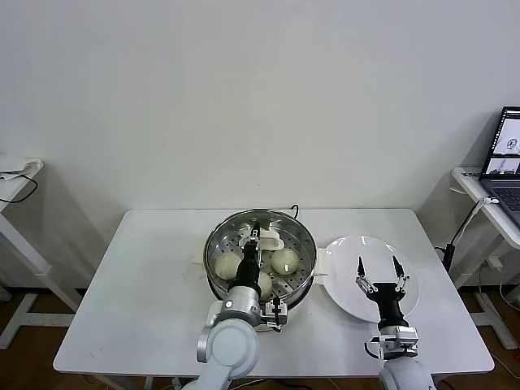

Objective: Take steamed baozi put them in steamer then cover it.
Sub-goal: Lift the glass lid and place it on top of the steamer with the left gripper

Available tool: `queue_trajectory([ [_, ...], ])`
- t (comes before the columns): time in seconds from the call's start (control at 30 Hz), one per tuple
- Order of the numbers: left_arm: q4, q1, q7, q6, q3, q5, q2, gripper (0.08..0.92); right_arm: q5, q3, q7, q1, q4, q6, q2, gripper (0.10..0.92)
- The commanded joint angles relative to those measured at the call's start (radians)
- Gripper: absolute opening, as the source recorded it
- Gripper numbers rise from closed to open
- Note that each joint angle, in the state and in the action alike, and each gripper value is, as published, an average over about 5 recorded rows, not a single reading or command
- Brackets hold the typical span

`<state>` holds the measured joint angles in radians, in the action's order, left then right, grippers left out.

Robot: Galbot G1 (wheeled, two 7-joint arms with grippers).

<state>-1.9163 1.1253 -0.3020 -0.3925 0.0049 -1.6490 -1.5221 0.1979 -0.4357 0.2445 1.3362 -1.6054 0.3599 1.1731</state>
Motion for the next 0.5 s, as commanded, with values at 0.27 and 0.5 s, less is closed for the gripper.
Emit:
queue_trajectory([
  [0.27, 0.014, 0.003, 0.013, 0.016, -0.002, -0.049, -0.013, 0.188, 0.0, 0.002, -0.001, -0.002, 0.0, 0.0, 0.002, 0.823],
  [0.5, 0.026, 0.005, 0.022, 0.023, -0.005, -0.055, -0.018, 0.188, 0.001, 0.0, -0.001, 0.001, -0.003, 0.0, 0.0, 0.823],
])
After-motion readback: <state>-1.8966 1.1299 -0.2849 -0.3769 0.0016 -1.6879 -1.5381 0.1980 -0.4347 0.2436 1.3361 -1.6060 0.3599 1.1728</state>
